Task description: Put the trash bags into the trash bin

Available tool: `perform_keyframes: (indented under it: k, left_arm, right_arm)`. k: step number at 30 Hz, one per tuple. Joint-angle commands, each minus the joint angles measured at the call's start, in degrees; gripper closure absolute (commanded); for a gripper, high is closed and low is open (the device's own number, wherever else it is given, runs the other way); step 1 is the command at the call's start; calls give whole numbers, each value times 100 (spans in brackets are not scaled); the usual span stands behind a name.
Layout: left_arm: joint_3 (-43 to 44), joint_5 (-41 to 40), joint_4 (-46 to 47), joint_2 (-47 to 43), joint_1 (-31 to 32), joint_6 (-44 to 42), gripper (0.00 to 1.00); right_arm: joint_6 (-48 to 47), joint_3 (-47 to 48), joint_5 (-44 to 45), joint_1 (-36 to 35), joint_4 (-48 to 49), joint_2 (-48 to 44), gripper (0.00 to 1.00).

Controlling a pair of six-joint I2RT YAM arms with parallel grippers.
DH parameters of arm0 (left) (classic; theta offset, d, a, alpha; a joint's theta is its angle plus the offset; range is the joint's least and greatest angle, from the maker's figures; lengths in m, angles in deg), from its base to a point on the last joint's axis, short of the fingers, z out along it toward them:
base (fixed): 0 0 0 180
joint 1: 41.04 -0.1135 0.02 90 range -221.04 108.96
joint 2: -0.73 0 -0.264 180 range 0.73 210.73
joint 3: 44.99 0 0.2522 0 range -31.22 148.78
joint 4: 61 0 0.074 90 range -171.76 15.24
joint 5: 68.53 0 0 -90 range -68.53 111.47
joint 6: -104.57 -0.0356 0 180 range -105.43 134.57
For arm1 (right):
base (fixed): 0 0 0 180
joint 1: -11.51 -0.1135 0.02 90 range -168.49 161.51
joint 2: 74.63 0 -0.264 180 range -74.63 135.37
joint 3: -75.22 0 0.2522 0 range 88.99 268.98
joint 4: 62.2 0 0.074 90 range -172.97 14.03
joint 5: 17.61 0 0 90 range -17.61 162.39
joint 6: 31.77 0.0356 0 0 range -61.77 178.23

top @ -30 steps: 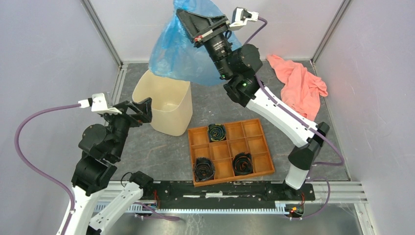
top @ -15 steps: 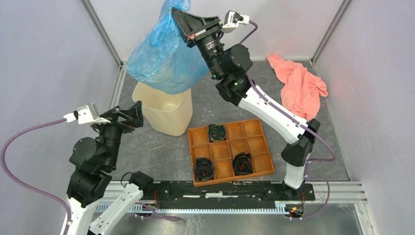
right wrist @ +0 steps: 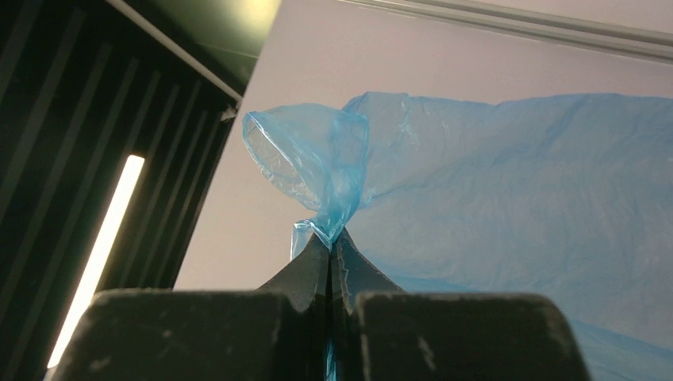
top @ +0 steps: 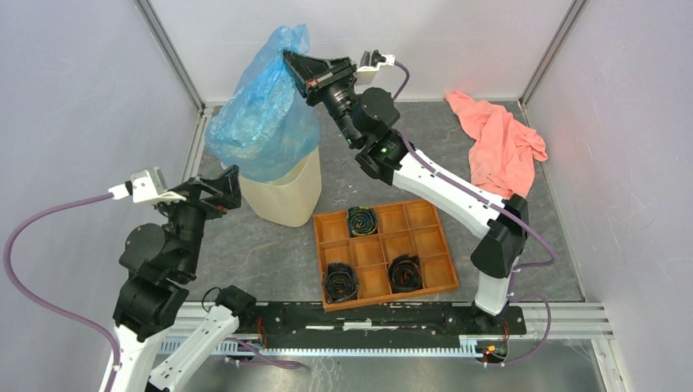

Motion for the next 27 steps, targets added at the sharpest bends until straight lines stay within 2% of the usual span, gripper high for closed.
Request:
perform_keyframes:
  k: [1,4,6,11,13,18,21,24,27]
  left_arm:
    - [596,82,-153,957,7,232,0]
    - [1398,-115,-784,1938,5,116,0]
    - [1597,-54,-696,2190,2,-8,0]
    - [1569,407,-92,1966,8,-219,0]
    - [1573,200,-77,1854,4,-294,0]
    - [1613,-347,-191,1830,7,-1021,0]
    - [1795,-1066,-414,2229,10,-1444,0]
    - [2423,-1003,-754,2925,-87,-1401,0]
    - [3061,-349,-946,3613,-701,-1045,1]
  right_arm:
    - [357,-541,-41,140,-150,-155,99]
    - [1,-951,49,216,-477,-369,99]
    - [-293,-1241,158,267,-663,-588,99]
    - [-994,-1855,205,536,-885,-1101,99]
    - [-1373,-1806,-41,683,-1132,-1161,99]
    - [-2788,-1661,-1411,1021,-940,-1070,99]
    - [-3492,-1450,-2648,1155,-717,-801,99]
    - [-3579,-1276,-3547,1236,-697,-555,99]
    - [-3749,-1306,-3843,1241,-643,-553,99]
